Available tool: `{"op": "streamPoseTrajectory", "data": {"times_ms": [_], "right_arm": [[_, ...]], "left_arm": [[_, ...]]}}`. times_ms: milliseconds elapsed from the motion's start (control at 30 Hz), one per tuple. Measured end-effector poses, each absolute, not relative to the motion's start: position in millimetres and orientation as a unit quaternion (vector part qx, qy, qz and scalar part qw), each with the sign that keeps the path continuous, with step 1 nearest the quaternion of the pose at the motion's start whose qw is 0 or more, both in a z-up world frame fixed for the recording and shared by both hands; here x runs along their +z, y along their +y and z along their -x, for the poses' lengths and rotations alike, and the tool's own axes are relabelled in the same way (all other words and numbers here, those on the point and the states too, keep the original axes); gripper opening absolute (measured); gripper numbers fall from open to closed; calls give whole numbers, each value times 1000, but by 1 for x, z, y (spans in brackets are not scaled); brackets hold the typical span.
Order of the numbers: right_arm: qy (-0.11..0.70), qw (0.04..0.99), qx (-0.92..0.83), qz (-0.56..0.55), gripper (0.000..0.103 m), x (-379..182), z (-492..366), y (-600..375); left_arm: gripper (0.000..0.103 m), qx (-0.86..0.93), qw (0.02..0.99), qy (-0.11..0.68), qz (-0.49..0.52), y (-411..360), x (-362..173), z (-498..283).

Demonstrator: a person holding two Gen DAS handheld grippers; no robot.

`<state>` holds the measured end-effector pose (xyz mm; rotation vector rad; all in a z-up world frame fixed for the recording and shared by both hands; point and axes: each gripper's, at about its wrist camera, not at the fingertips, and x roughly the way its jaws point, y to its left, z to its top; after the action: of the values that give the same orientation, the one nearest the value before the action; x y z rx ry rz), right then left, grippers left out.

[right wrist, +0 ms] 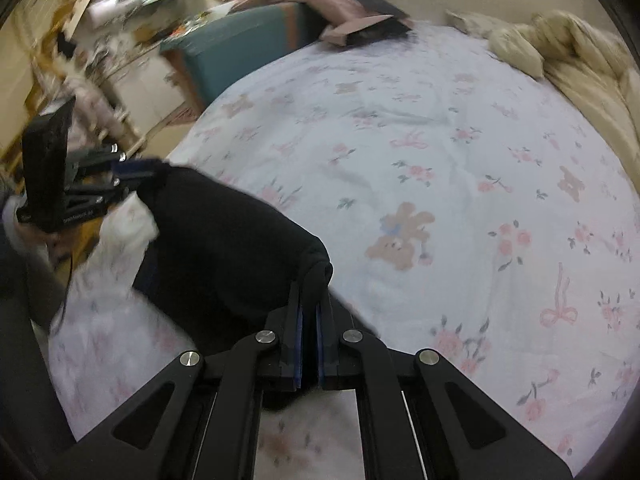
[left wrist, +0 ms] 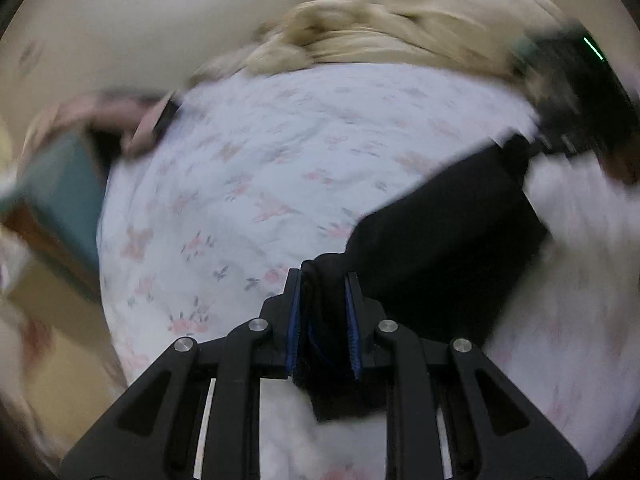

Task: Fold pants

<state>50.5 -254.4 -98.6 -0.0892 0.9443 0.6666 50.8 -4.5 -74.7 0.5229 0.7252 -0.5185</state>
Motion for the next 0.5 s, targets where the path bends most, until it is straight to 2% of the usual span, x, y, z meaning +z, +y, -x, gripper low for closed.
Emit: {"op": "streamPoseTrajectory", "data": {"times_ms": [133, 200, 300, 333, 367, 400, 500], "right_arm": [[482, 814, 316, 72, 3, -115, -21, -245], [501, 806, 307, 72, 3, -123, -14, -244], [506, 807, 292, 91, 5, -124, -6, -235], [508, 807, 283, 103, 8, -123, -5, -233], [514, 806, 274, 106, 9, -122, -5, -233], [523, 802, 271, 99, 12, -121, -4, -234], [532, 792, 278, 109, 13, -109, 3, -238]], "left_arm": [[16, -287, 831, 385, -282, -8, -96, -23], [19, -289, 811, 433, -268, -4, -106, -21], [21, -281, 802, 464, -250, 2, -106, -20], [33, -273, 794, 482, -250, 3, -107, -22], [40, -267, 780, 512, -242, 6, -108, -25], [43, -264, 769, 533, -233, 8, -108, -27], [43, -265, 778, 535, -198, 19, -83, -31]]}}
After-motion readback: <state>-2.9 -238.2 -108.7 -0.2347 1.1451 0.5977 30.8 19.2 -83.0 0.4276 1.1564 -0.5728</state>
